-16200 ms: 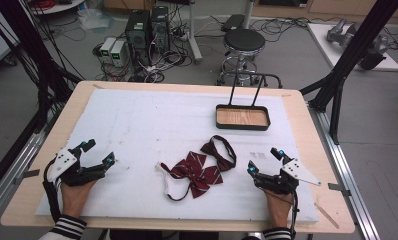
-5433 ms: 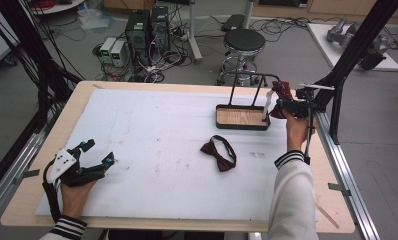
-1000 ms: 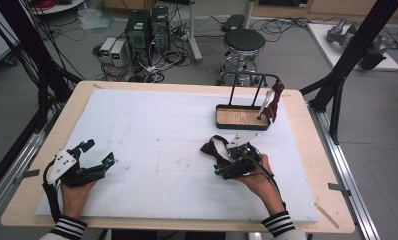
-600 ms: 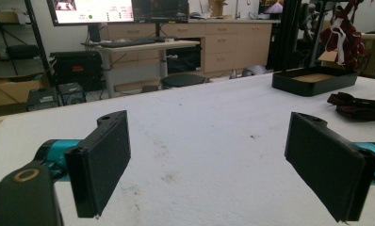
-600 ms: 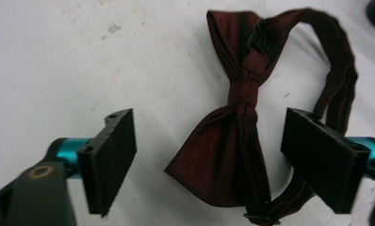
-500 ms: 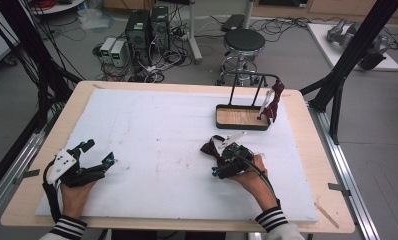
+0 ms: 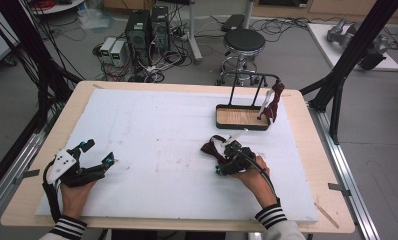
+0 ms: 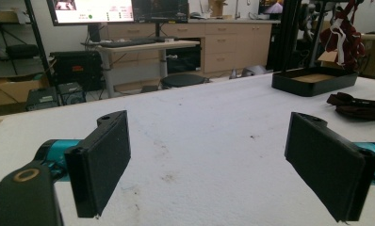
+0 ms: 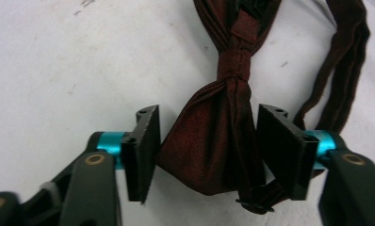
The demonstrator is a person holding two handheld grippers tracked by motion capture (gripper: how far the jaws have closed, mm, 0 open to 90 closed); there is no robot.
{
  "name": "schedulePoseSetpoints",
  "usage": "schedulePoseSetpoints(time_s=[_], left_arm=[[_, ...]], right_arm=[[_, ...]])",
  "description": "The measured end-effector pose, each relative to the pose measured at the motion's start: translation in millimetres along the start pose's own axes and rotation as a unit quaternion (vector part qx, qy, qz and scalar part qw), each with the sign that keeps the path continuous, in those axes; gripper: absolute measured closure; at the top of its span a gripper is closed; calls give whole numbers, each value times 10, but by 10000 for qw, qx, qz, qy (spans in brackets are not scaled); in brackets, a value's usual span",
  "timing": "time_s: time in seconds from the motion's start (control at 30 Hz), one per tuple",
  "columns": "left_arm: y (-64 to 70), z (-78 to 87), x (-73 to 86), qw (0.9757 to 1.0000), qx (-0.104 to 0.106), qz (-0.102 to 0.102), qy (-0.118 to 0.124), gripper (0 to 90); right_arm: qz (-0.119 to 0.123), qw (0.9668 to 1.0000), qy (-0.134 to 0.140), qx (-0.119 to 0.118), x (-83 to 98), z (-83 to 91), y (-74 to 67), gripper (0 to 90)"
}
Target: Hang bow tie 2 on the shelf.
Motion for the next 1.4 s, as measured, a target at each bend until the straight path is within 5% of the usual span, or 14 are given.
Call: schedulePoseSetpoints(time_s=[0.37,0.7,0.97,1.17,1.4], left_arm=[[-3,1,0,10000,-1,1,-4,152],[-2,1,0,10000,2,4,-2,152],[-2,1,0,10000,1,4,-5,152],[-2,1,0,10000,-1,2,-4,153],[0,0,0,10000,3,8,2,152]], right_arm=[[-313,9994,-52,151,39,64,106,795],[-239,9996,-35,174,30,95,95,812],[-314,9983,395,294,20,221,135,815],[-329,9946,795,575,10,361,169,814],[-360,9861,1300,966,-13,517,197,815]])
Point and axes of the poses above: each handheld gripper's, and its own axes: z roughly backward along the jaws, x roughly out of its underside, y roughly to its right, the point moved 4 cm from there along -z, roughly forward along the jaws, and after that the axes turned 10 degrees about z, right-handed, at the moved point
